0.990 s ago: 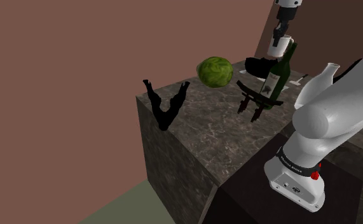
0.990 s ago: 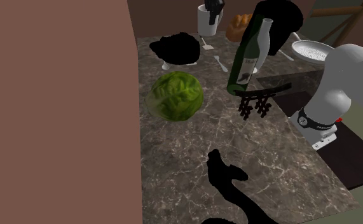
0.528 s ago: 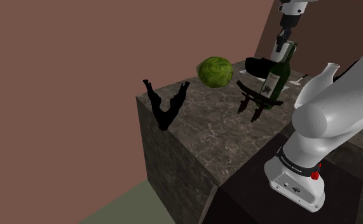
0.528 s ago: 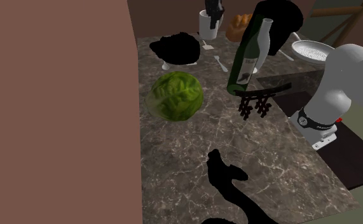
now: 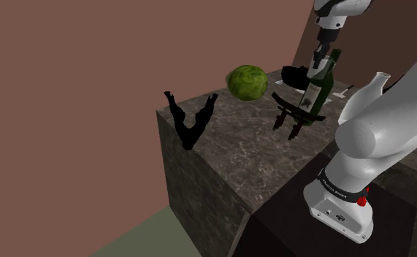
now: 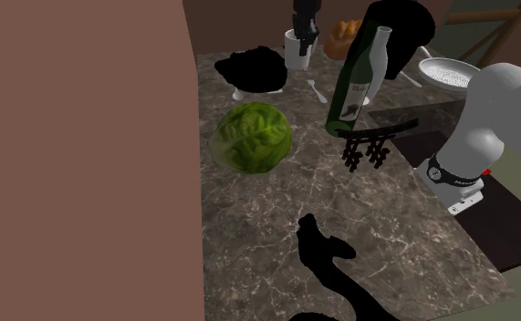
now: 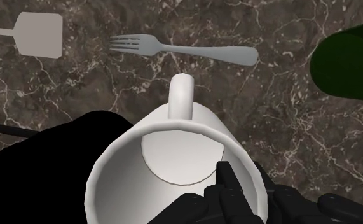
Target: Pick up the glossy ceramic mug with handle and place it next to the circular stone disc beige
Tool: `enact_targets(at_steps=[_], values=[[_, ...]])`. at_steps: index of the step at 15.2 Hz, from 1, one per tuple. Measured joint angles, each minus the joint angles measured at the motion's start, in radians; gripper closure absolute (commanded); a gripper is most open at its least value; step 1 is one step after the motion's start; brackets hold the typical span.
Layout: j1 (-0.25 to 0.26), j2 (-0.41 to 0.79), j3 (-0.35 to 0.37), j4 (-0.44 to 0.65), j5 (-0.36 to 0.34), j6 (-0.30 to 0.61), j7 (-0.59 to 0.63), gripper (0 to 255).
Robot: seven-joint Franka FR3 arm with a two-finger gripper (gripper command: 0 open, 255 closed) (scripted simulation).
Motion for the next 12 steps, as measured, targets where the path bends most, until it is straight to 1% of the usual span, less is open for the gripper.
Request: enact_targets(at_steps=[12], values=[[-0.003,0.051,-0.008,-0.113,0.011,0.161,0.001,255]])
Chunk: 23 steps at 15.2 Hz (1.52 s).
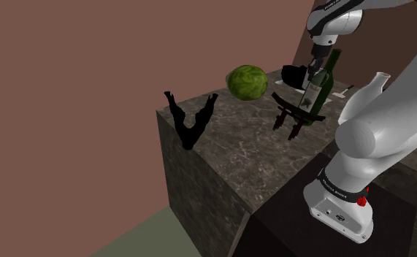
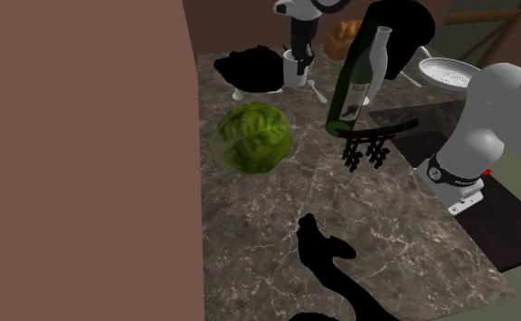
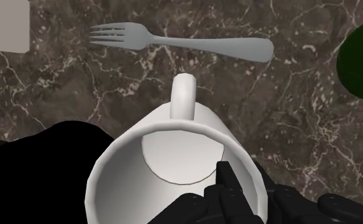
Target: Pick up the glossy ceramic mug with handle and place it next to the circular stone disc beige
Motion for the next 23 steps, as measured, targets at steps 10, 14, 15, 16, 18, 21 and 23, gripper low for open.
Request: enact_targets(at_steps=[10,14,15,16,18,21,23], values=[[-0.003,0.07,-0.005,-0.068,0.024,0.133,-0.01,255],[-0.004,0.078,-0.006,-0.078,0.027,0.152,-0.013,255],[-0.004,0.078,-0.006,-0.078,0.027,0.152,-0.013,255],[-0.004,0.079,-0.006,-0.078,0.027,0.152,-0.013,255],[-0.005,0.079,-0.006,-0.078,0.027,0.153,-0.013,0],[-0.005,0.079,-0.006,-0.078,0.027,0.153,-0.013,0],[-0.005,0.079,-0.006,-0.077,0.027,0.153,-0.013,0]])
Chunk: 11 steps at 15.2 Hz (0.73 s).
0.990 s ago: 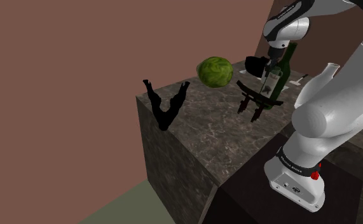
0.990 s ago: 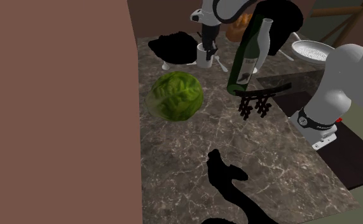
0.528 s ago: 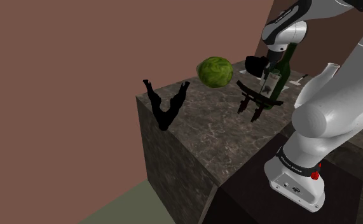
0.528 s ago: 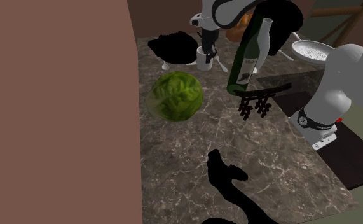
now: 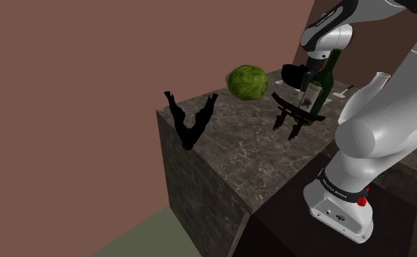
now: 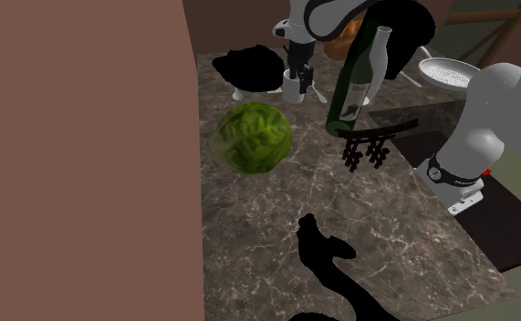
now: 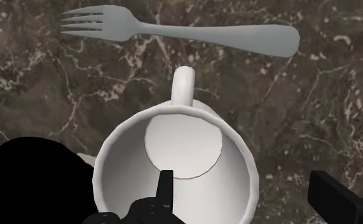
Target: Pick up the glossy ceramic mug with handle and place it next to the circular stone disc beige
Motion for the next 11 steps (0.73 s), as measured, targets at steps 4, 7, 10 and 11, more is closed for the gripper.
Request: enact_targets(at_steps=[4,7,10,11], values=[[0.005,-0.042,0.004,0.029,-0.016,-0.068,0.013,0],[0.008,-0.068,0.008,0.057,-0.024,-0.12,0.019,0],[0.008,-0.07,0.008,0.06,-0.025,-0.127,0.02,0],[0.008,-0.07,0.008,0.06,-0.025,-0.127,0.02,0]])
